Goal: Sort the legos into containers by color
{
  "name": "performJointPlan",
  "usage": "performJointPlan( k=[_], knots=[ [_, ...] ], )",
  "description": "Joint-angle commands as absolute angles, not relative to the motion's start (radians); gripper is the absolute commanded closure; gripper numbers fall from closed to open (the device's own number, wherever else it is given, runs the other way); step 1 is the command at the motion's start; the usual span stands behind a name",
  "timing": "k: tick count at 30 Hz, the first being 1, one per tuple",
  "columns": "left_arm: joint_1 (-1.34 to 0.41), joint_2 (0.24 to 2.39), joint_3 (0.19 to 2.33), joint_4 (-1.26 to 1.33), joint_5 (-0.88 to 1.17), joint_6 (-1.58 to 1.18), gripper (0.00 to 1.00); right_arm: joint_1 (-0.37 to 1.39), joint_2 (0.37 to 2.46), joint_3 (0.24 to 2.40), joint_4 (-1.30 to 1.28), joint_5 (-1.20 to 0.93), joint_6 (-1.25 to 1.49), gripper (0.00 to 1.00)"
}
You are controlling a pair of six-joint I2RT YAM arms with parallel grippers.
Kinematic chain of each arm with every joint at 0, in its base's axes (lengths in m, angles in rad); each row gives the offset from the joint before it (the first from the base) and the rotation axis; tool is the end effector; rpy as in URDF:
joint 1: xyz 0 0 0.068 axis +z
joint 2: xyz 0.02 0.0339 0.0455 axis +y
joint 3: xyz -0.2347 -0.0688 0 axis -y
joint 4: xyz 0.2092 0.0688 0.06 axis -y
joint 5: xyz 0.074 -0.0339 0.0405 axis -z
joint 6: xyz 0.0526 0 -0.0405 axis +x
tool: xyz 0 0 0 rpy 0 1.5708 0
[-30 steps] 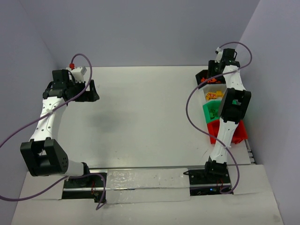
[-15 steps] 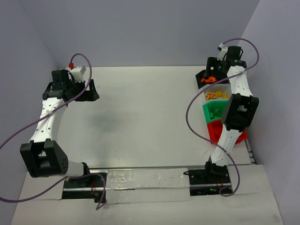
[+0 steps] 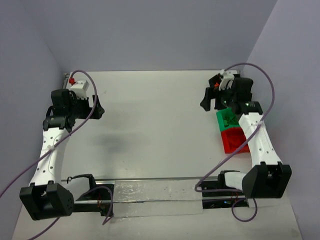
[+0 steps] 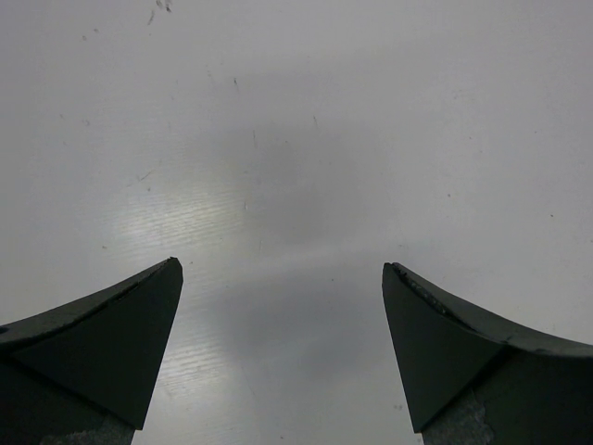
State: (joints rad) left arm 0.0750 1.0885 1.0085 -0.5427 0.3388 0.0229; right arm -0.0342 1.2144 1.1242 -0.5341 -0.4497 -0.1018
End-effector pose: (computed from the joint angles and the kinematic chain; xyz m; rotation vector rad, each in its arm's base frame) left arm 0.2256 -0.0006 0.2924 0.1333 2.1661 -0.3150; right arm 0.2510 0.0143 0.3034 -0.3226 2.1292 0.4137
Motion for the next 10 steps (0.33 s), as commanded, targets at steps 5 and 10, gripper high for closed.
performJointPlan(
  k=[5, 10],
  knots=[
    [0.078, 0.937, 0.904, -0.496, 0.294, 0.038, 0.01, 0.047, 0.935, 0.884, -0.418, -0.347, -0.108, 0.0],
    [0.08, 0.912, 0.913, -0.514, 0.302, 0.033, 0.01, 0.051, 0.914, 0.877, -0.419, -0.343, -0.098, 0.0]
  ],
)
